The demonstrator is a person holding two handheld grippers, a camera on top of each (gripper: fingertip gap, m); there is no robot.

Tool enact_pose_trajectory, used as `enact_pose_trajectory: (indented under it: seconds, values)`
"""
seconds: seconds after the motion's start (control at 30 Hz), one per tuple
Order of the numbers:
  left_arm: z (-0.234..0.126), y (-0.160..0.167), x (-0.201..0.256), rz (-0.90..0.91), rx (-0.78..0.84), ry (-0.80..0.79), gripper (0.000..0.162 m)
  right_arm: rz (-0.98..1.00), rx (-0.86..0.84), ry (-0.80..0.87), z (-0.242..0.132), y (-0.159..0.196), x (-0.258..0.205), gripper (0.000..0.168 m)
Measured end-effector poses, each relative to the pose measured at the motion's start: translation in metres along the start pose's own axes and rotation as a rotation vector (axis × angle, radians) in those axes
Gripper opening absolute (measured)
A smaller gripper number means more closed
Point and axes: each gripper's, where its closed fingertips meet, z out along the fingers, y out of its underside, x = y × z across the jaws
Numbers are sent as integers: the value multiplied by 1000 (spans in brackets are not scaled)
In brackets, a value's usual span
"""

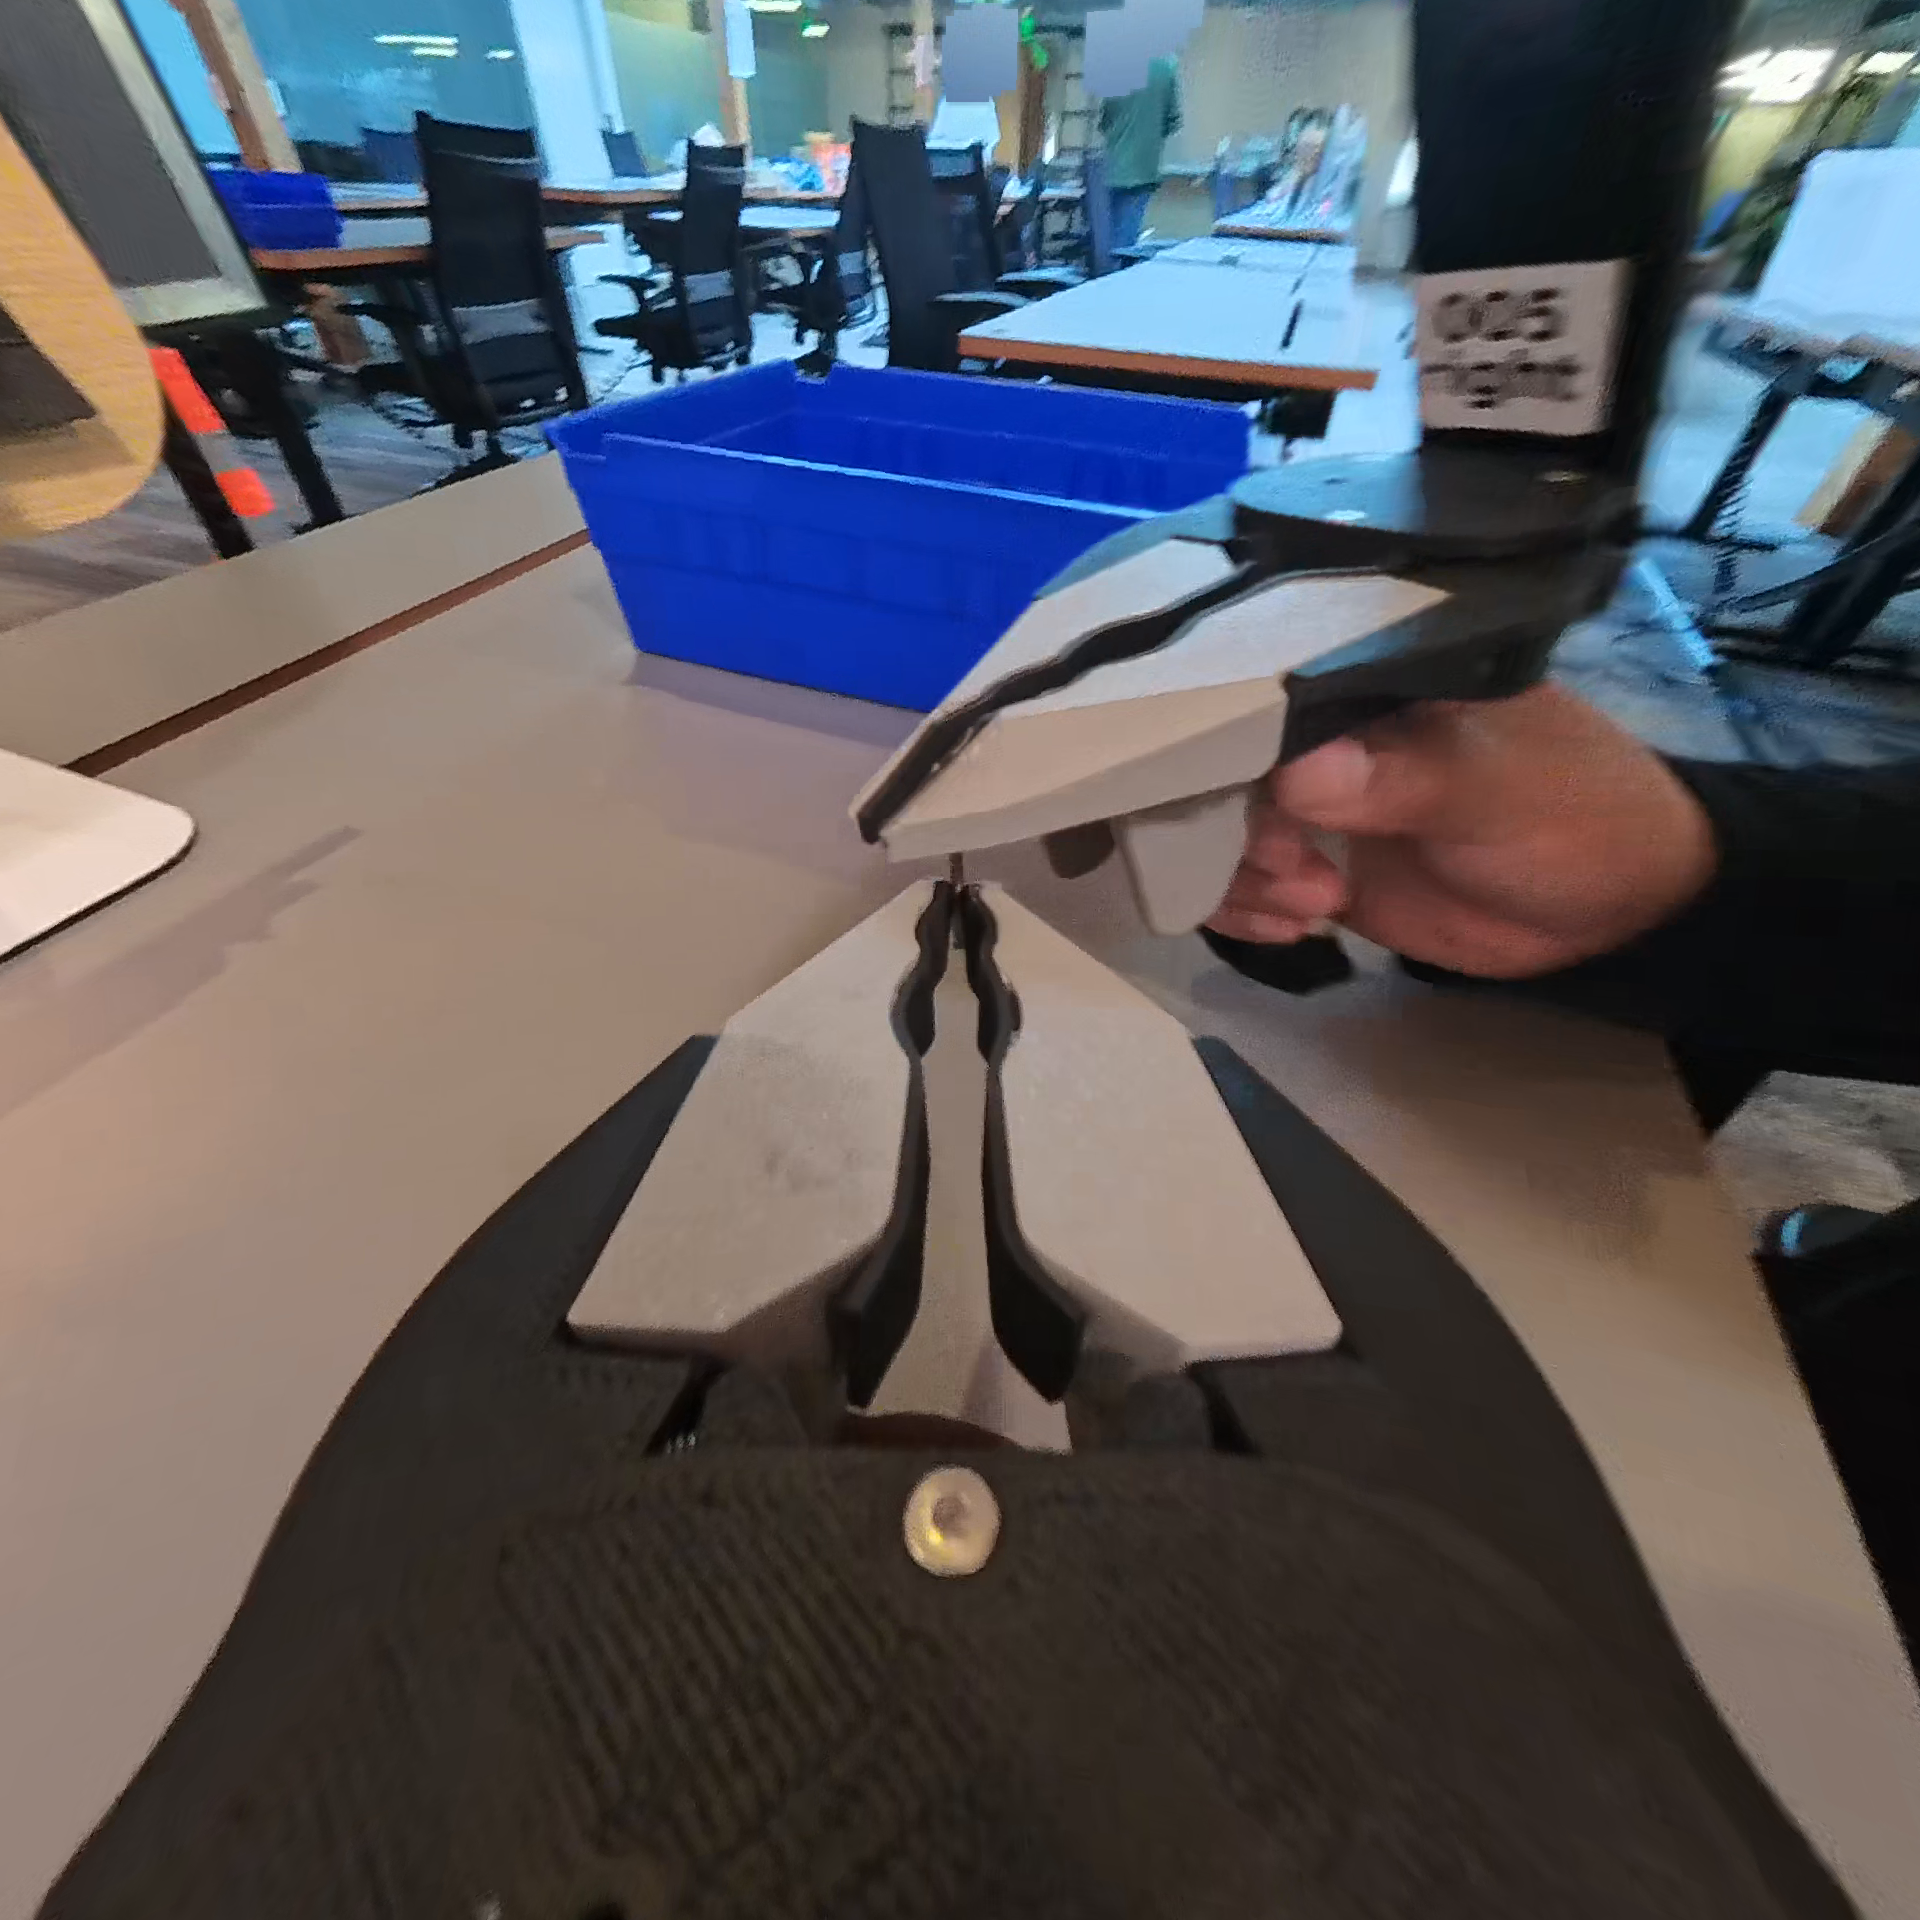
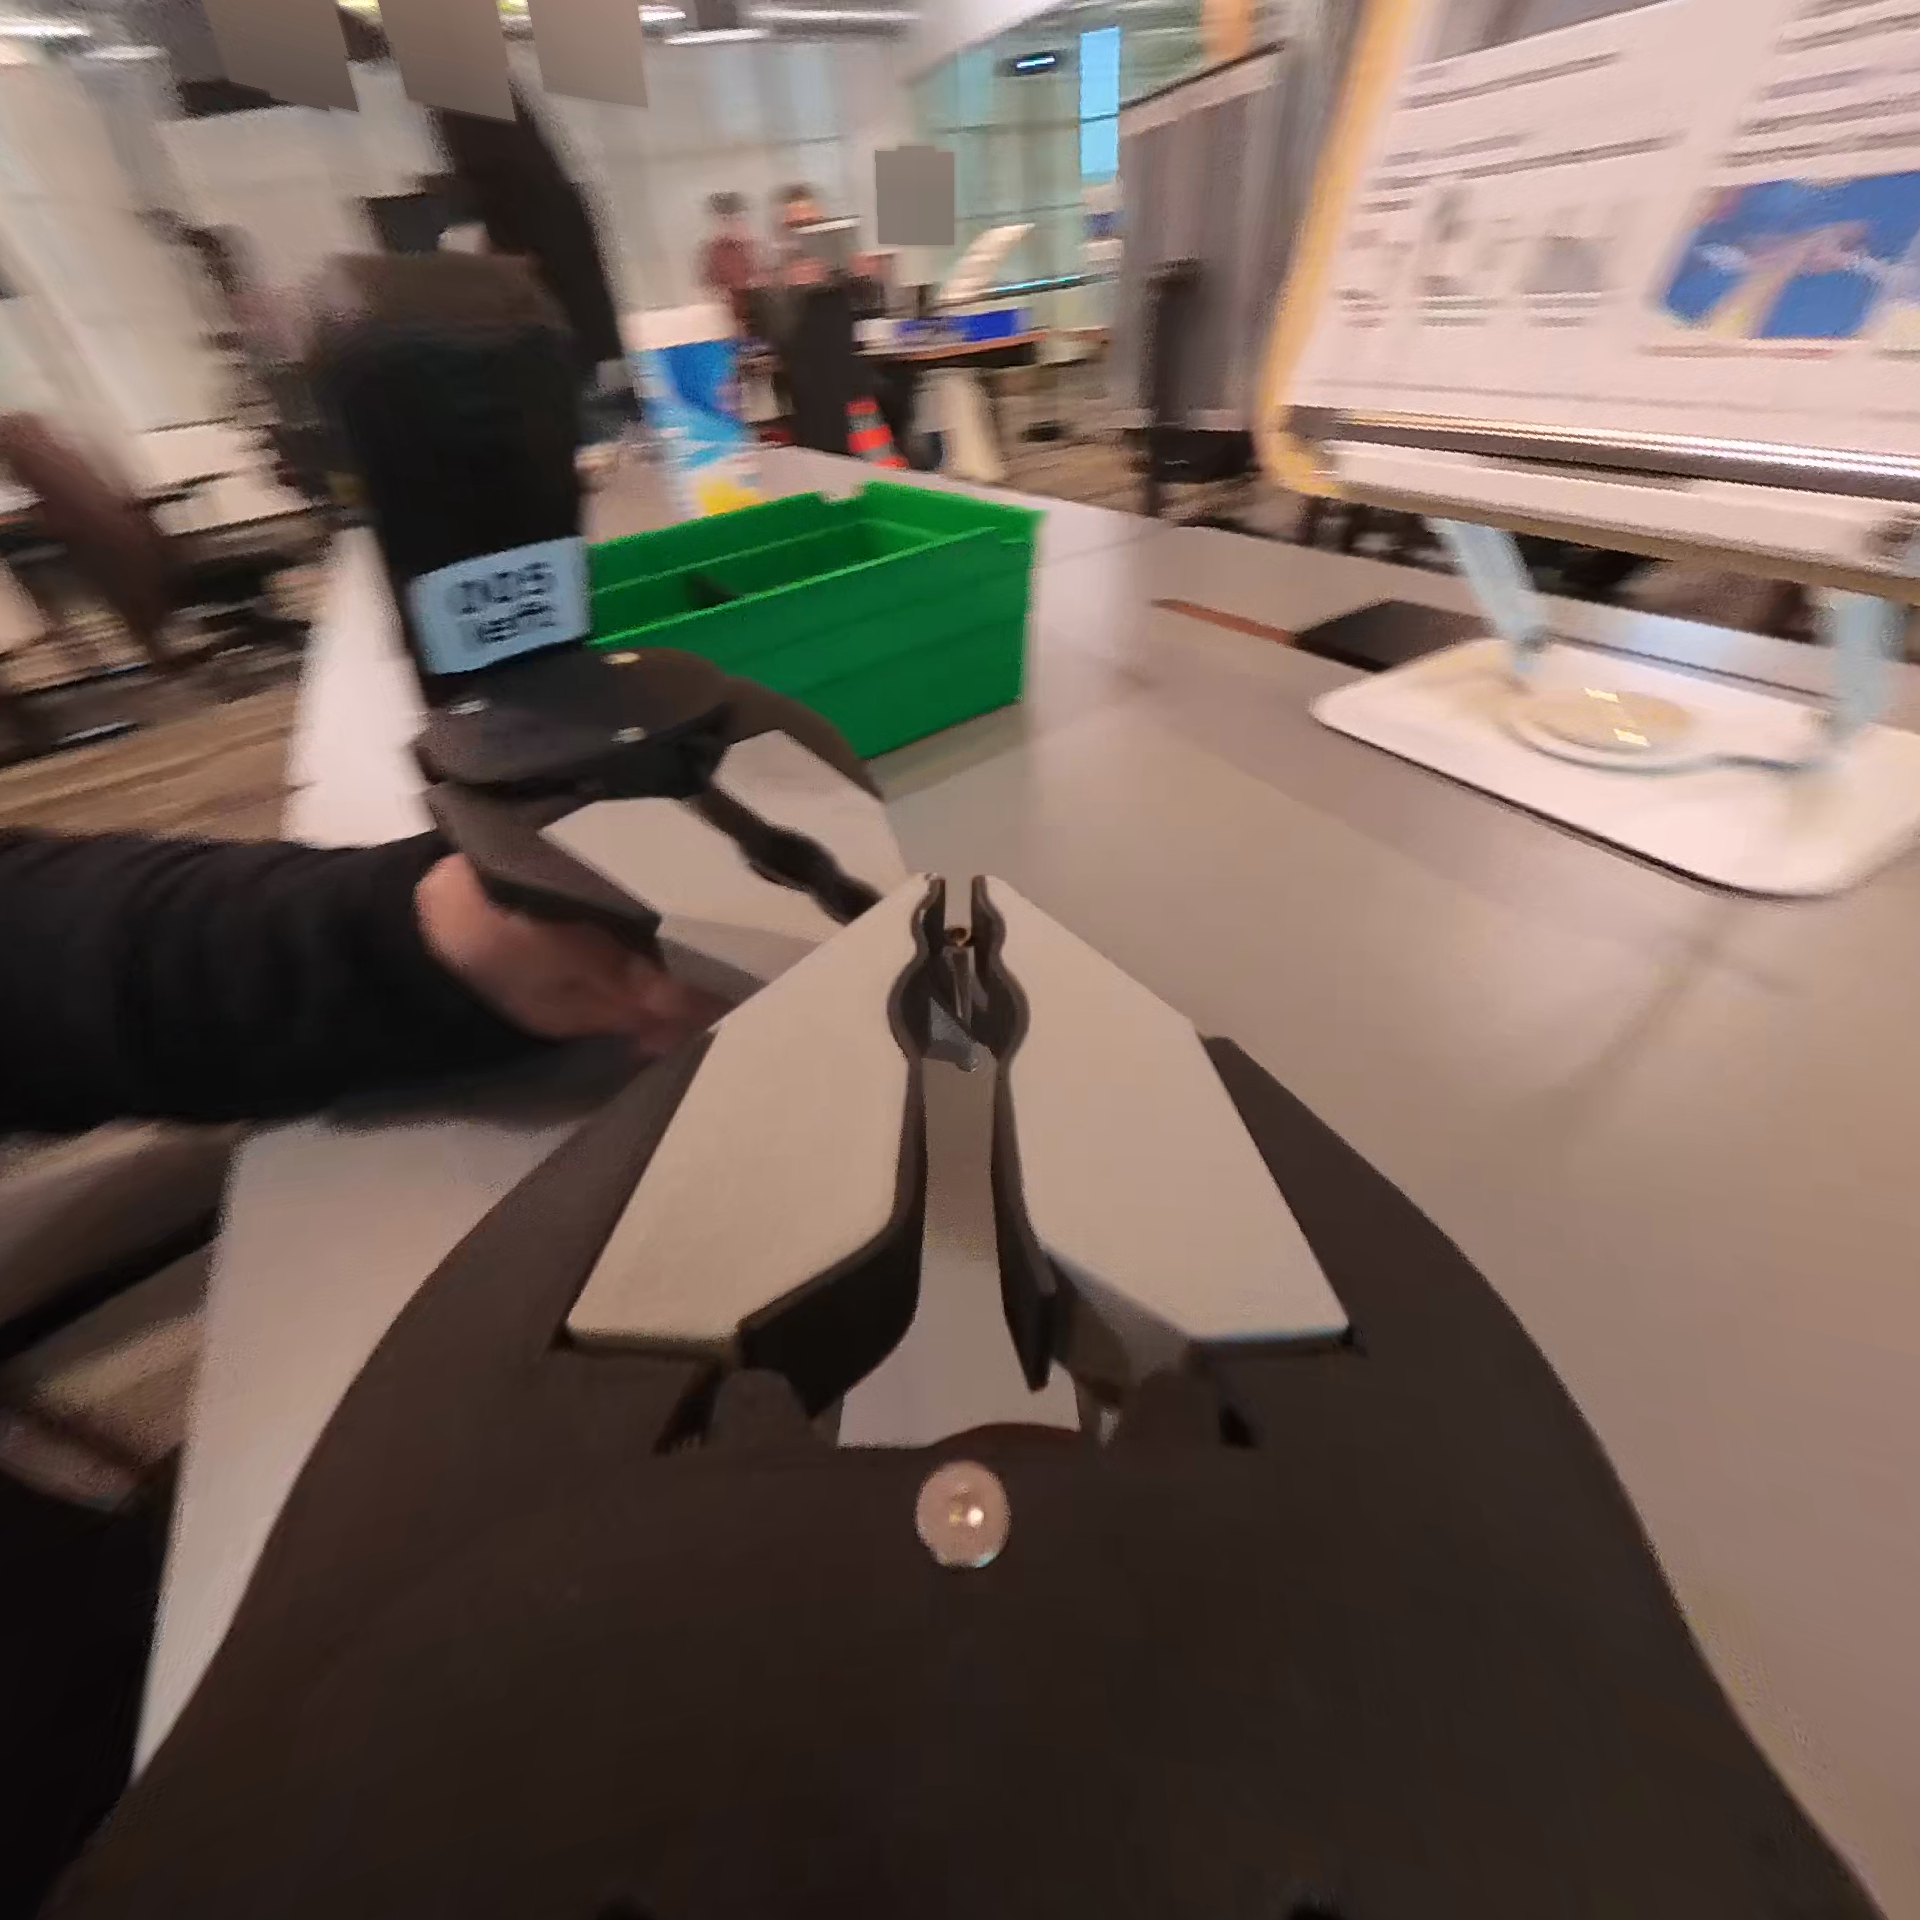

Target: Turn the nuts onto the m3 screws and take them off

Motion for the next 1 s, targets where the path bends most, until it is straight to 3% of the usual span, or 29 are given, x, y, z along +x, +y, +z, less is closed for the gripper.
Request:
enact_pose_trajectory:
  seconds: [0.1, 0.23, 0.33, 0.43, 0.57, 0.73, 1.0]
  values:
    - [3, 6, -5, -18, -22, -28, 0, 38, 35, 255, 3, 6, 11, 2]
    - [2, 6, -5, -74, -5, 11, 0, 14, 32, 321, 5, 6, 11, 4]
    - [0, 1, 1, -92, 26, 74, 0, -70, 100, 158, -9, -15, 1, 12]
    - [-3, -2, 6, -119, 37, 129, 0, -123, 66, -178, -29, -24, -16, 10]
    - [-7, -8, 16, -143, 62, 210, 0, -84, -44, -456, -42, -10, -15, 17]
    - [-5, -2, 30, -113, 19, 276, 0, -73, -57, -580, -32, 1, -20, 23]
    - [-6, -4, 40, -101, 11, 312, 0, -116, -85, -723, -31, 7, -37, 7]
